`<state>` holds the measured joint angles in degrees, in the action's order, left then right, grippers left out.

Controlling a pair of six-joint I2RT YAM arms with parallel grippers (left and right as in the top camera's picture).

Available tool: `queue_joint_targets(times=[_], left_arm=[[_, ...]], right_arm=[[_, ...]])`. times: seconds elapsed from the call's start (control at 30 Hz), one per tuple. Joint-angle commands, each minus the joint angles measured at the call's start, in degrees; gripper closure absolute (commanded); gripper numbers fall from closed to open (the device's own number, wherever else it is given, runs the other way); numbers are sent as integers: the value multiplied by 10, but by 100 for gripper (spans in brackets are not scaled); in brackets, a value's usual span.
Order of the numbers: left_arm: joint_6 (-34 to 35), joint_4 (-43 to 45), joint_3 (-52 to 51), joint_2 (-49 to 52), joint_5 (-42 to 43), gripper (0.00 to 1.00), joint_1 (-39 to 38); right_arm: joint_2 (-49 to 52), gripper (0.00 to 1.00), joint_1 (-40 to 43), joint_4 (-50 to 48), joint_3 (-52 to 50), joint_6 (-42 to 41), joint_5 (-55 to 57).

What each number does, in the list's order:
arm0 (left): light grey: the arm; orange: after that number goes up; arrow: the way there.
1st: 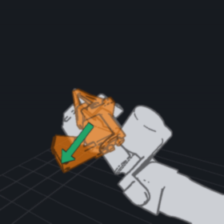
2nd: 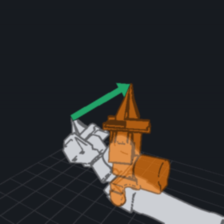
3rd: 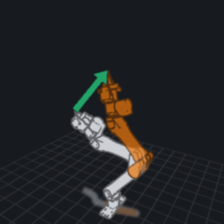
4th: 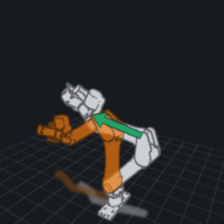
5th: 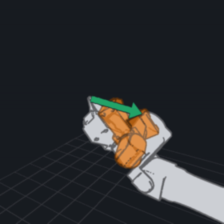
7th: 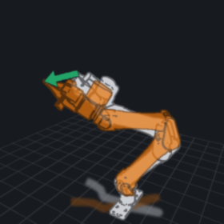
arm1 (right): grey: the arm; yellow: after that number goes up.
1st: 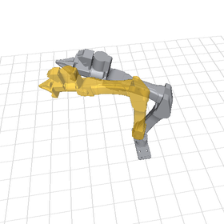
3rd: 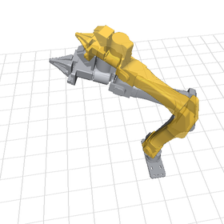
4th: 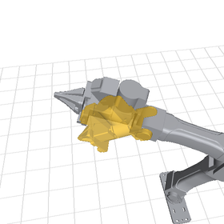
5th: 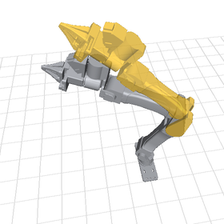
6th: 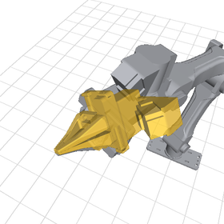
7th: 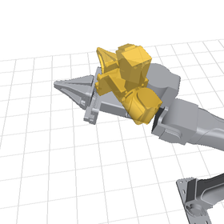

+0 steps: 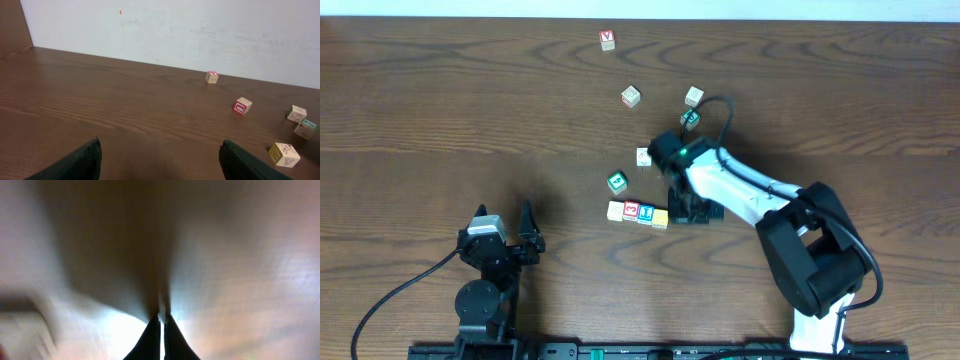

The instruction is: Lift 5 blocks

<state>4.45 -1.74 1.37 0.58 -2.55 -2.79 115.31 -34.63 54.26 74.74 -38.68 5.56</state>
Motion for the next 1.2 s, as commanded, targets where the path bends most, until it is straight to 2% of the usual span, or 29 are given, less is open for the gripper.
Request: queue_joint_targets(times=[0.0, 0.13, 0.2, 0.23, 0.33, 0.4, 0.5, 0.53, 0.7, 0.83, 0.9, 1.0, 1.1, 1.17], left_arm=[[-3, -21, -11, -3, -14, 24, -1], [-3, -21, -11, -3, -14, 24, -1], [-3, -21, -11, -3, -14, 24, -1], [-3, -21, -11, -3, -14, 24, -1], [-3, -21, -11, -3, -14, 24, -1], [-3, -21, -11, -3, -14, 24, -1], [-3, -21, -11, -3, -14, 24, -1], [-3, -21, -11, -3, -14, 25, -1], [-8, -6, -11, -3, -26, 24, -1], [-31, 6, -11, -3, -70, 24, -1], [-11, 5, -10, -3, -43, 24, -2], [-23, 15, 0, 1, 19, 24, -2], [-20, 15, 28, 35, 34, 24, -2], [-20, 16, 57, 80, 34, 24, -1]], right_arm=[[26, 93, 36, -52, 28, 103, 45], [26, 76, 43, -68, 92, 177, -7], [26, 67, 42, -67, 124, 188, -20], [26, 58, 42, -67, 140, 194, -20], [26, 46, 42, -52, 186, 212, -20], [24, 48, 46, -30, 225, 212, -26], [10, 57, 53, 21, 277, 212, -29], [-2, 57, 57, 36, 288, 216, -22], [-85, 53, 90, 83, 290, 265, 13], [-159, 51, 128, 125, 290, 270, 17], [-193, 51, 150, 141, 290, 270, 17], [-250, 48, 192, 167, 290, 270, 16], [-297, 40, 233, 188, 289, 272, -3], [-316, 38, 253, 193, 287, 285, -25]])
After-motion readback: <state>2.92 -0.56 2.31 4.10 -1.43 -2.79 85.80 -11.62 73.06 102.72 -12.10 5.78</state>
